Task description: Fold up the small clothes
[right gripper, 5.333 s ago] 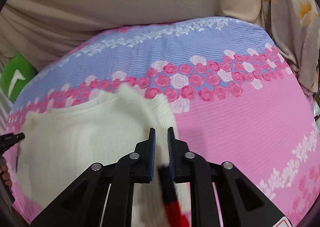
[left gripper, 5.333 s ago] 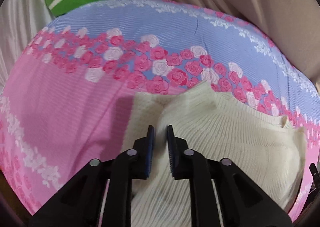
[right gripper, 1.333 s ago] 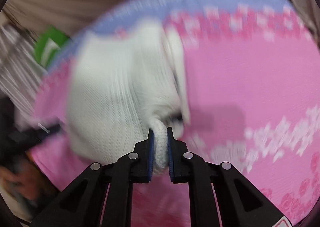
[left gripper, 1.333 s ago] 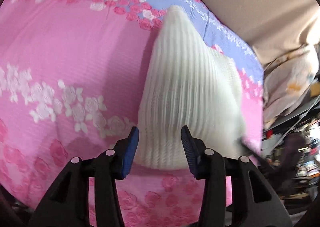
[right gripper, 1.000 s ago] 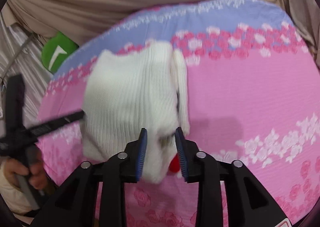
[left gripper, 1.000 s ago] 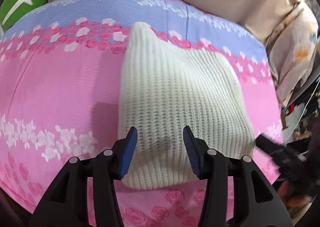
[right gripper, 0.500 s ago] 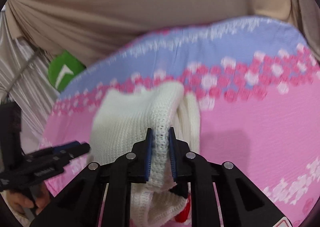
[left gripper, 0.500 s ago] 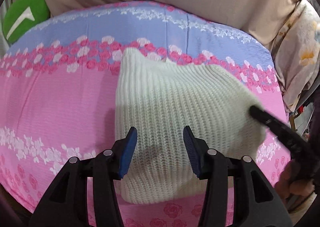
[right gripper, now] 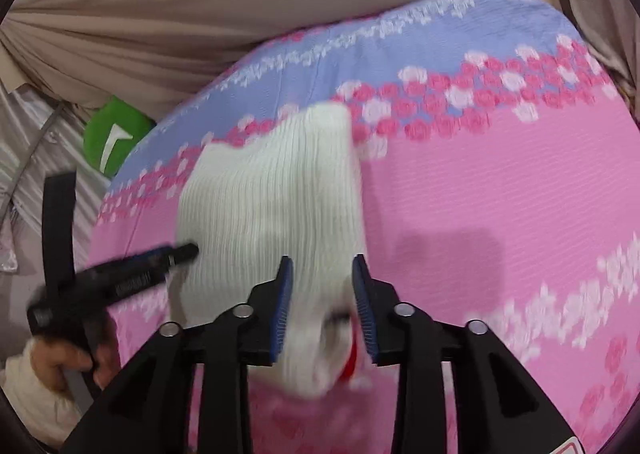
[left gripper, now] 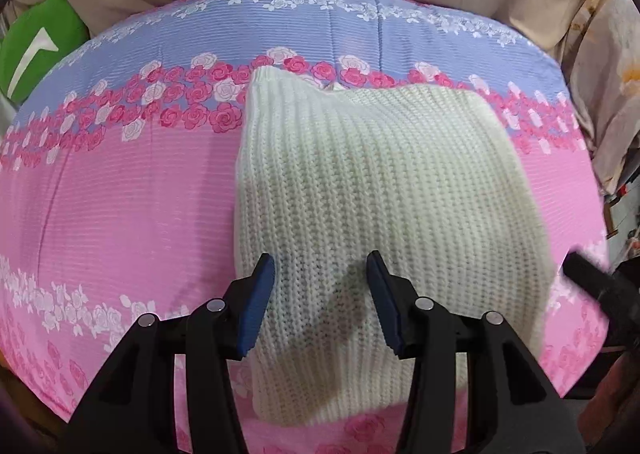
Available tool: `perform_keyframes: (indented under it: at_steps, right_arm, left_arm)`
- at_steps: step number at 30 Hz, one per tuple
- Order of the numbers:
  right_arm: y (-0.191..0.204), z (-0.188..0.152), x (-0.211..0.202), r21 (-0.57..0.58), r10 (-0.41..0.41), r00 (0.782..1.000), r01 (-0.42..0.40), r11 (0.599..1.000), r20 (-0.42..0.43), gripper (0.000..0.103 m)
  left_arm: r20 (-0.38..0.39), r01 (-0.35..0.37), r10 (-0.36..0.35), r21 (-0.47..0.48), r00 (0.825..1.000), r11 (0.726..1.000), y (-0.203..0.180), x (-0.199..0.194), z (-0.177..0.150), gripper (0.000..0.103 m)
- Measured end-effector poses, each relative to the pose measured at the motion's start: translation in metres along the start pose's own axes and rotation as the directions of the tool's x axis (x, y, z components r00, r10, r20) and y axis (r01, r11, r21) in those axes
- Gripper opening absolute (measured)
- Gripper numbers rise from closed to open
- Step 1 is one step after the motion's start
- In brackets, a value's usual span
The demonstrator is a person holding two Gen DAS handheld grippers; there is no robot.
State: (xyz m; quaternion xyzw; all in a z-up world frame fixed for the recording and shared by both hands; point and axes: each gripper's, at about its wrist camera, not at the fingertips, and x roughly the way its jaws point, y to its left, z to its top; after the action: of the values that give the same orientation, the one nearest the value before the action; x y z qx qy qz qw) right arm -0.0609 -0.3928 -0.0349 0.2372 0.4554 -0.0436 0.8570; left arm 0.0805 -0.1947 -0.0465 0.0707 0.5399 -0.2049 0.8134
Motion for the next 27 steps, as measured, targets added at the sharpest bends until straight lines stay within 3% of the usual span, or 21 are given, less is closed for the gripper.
perform_keyframes:
  at_steps: [5, 6, 7, 8, 13, 16, 18, 23, 27]
  right_arm:
    - [0.009, -0.054, 0.012, 0.051, 0.016, 0.997, -0.012, 0.999, -0.081, 0.042]
    - [0.006, -0.059, 0.021, 0.056, 0.005, 0.996, 0.000, 0.998, -0.087, 0.039]
    - [0.004, -0.062, 0.027, 0.060, -0.005, 0.996, 0.010, 0.998, -0.087, 0.018]
    - [0.001, -0.063, 0.031, 0.070, -0.010, 0.996, 0.016, 0.997, -0.086, 0.013]
    - [-0.007, -0.062, -0.003, 0.102, 0.015, 0.999, -0.019, 0.995, 0.042, 0.010]
    - [-0.029, -0.090, 0.045, 0.152, -0.035, 0.994, 0.050, 0.987, -0.099, 0.010]
    - [-0.028, -0.096, 0.056, 0.166, -0.040, 0.991, 0.061, 0.984, -0.124, 0.010]
    - [-0.011, -0.084, 0.035, 0.089, -0.086, 0.993, 0.093, 0.992, -0.079, 0.014]
    - [-0.015, -0.082, 0.022, 0.128, -0.050, 0.997, 0.057, 0.990, -0.052, 0.020]
  left_arm:
    - [-0.012, 0.029, -0.029, 0.046, 1.000, 0.999, -0.011, -0.009, -0.015, 0.049]
    - [-0.031, 0.015, -0.013, 0.059, 0.999, 0.998, -0.013, -0.001, -0.018, 0.049]
    - [-0.036, 0.005, -0.002, 0.066, 0.999, 0.998, -0.014, 0.004, -0.021, 0.049]
    - [-0.031, -0.008, 0.010, 0.077, 0.999, 0.997, -0.015, 0.008, -0.022, 0.050]
    - [-0.012, -0.044, 0.046, 0.127, 0.999, 0.991, -0.011, 0.014, -0.025, 0.051]
    - [-0.027, -0.048, 0.052, 0.130, 0.998, 0.990, -0.010, 0.023, -0.026, 0.051]
    - [-0.028, -0.058, 0.063, 0.145, 0.998, 0.988, -0.015, 0.017, -0.024, 0.047]
    - [0.095, 0.057, -0.069, 0.120, 0.993, 0.991, -0.030, -0.034, 0.019, 0.045]
    - [0.123, 0.090, -0.118, 0.212, 0.985, 0.973, -0.072, -0.024, 0.074, 0.048]
